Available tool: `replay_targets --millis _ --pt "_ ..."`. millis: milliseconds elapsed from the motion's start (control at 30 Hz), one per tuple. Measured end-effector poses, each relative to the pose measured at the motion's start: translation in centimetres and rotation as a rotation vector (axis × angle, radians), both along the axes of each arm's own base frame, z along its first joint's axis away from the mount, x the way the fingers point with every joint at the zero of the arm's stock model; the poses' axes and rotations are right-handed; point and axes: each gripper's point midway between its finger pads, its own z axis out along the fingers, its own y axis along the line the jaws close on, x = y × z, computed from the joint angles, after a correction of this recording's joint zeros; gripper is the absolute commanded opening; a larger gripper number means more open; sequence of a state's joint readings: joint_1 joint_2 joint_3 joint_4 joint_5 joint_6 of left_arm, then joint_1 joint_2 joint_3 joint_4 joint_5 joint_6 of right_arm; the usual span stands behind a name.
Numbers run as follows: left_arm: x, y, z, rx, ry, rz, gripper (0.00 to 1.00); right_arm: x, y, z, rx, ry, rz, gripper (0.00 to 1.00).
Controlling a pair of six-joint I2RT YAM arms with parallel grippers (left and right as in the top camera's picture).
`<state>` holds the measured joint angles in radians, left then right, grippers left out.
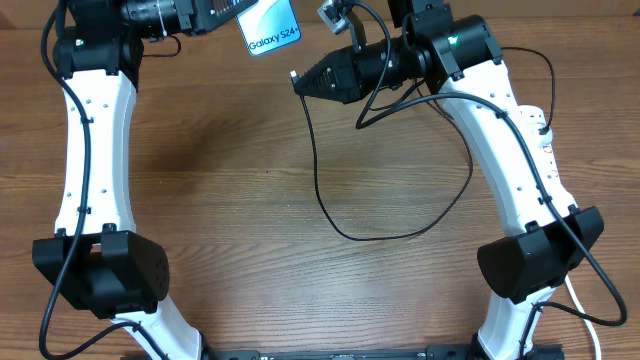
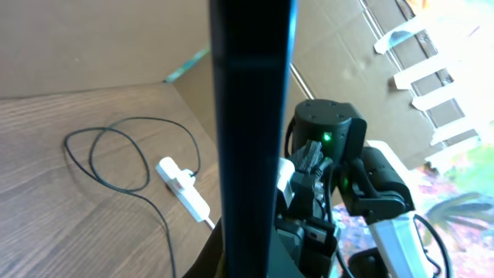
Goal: Plug charger to phone and switch on socket
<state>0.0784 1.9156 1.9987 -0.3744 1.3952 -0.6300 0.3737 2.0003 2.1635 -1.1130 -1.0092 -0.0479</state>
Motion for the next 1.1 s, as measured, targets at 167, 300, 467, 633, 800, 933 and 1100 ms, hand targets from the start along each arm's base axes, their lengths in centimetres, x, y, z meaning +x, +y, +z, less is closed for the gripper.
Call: replay_targets --millis 167,300,467,633,800,933,1100 --pt "-0.8 -0.2 0.2 -0.014 0.000 -0.046 0.04 0.1 0.4 0.9 0.043 -0.027 0.019 0.04" --pt "-1.1 -0.3 0.3 -0.020 0.003 -0.065 0.04 0.3 0.8 1.9 0.088 -0.041 0.030 0.04" --pt "-1.2 -0.3 0.4 -0.022 0.002 -0.069 0.04 0.5 1.0 2.8 0.121 -0.046 0.036 0.04" --pt "-1.2 -0.3 0.4 -0.022 0.003 -0.071 0.04 0.4 1.1 3.1 0.136 -0.022 0.039 0.04" --pt "-1.2 -0.3 0.4 -0.022 0.002 -0.071 0.04 0.1 1.4 3.2 0.141 -0.010 0.047 0.04" --pt "-1.2 -0.3 0.4 -0.022 0.002 -0.071 0.04 -0.3 1.9 3.1 0.136 -0.010 0.057 0.04" --pt "-1.3 -0.3 0.4 -0.024 0.003 -0.076 0.04 -0.6 2.3 3.0 0.131 -0.011 0.061 0.04"
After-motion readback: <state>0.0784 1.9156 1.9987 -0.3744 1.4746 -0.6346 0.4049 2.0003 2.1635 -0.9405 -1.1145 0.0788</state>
